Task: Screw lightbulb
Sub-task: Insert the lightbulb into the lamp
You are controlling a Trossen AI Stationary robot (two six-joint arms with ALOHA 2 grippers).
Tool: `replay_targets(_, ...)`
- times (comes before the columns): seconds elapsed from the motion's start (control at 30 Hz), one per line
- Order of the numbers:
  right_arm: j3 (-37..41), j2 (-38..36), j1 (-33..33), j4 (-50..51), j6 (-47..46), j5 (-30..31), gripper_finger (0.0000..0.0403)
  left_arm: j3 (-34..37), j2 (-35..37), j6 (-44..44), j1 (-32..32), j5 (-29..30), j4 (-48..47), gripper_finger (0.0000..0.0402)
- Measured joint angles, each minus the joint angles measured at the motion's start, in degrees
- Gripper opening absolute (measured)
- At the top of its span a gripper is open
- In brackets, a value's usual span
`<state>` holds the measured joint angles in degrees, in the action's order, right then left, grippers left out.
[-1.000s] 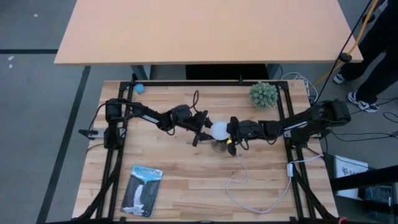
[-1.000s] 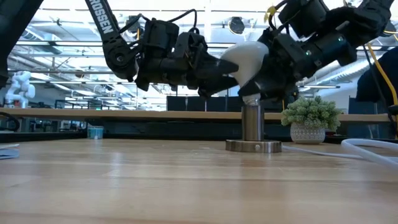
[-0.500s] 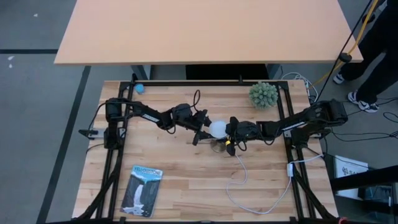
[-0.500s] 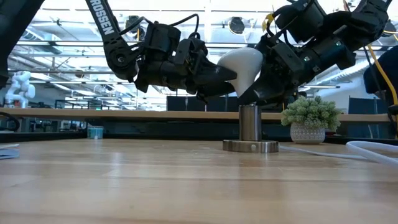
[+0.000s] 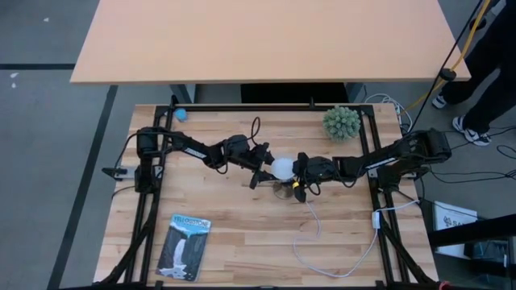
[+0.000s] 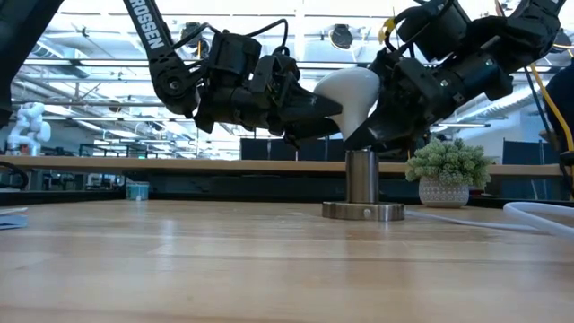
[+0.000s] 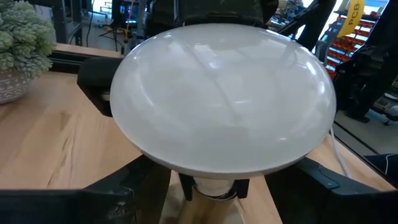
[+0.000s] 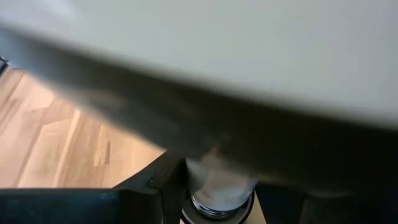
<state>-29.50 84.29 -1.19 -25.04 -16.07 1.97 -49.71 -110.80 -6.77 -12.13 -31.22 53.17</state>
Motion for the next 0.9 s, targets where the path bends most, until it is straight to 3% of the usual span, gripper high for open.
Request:
replay_targets(0.33,0.2,-3.63,-0.05,2.76,-2.43,-4.56,0.0182,-0.07,1.84,1.3,-0.06,0.08,0.44,0.0245)
replay_targets(0.9,0.11,-4.85,-0.96,4.54,-0.62,-1.73,0.0155,-0.16,1.88,4.62,0.8,2.16,-1.07,0.0245)
